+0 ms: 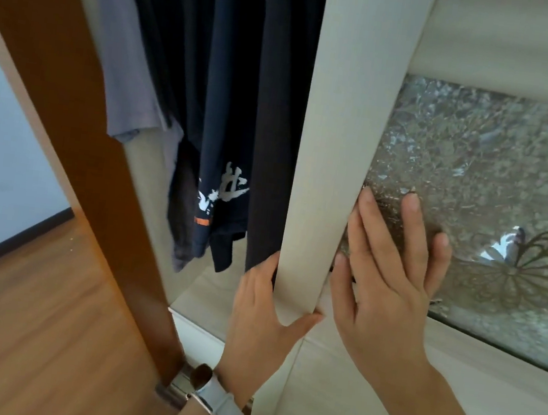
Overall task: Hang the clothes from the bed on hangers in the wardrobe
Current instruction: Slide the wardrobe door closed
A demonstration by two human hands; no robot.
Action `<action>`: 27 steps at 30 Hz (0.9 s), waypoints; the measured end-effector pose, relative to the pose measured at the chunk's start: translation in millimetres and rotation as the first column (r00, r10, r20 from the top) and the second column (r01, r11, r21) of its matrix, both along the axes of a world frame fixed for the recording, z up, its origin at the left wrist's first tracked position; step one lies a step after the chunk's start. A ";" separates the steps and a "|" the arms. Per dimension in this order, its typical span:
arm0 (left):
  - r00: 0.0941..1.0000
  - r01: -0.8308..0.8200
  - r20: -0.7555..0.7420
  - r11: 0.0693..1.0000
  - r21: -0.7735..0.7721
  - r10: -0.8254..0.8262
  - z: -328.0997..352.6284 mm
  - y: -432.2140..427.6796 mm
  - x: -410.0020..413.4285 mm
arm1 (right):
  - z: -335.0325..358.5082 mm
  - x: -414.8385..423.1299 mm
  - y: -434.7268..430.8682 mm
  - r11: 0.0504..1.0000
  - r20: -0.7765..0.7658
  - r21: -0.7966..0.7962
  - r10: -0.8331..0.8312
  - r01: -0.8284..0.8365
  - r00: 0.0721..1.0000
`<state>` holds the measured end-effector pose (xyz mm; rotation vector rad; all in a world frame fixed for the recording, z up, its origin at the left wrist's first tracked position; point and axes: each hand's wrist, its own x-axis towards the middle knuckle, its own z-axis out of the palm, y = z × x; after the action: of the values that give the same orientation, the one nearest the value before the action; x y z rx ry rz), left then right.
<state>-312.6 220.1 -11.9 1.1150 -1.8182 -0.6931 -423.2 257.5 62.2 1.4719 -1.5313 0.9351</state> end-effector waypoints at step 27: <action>0.924 -0.382 0.071 0.913 0.141 0.375 12.4 -121.4 152.3 | 10.2 163.7 -142.6 0.913 0.078 0.283 0.283 -0.293 0.956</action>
<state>-160.2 98.7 0.5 1.5432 -1.5357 -0.5851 -259.5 115.0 72.5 1.9437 -1.5537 0.9348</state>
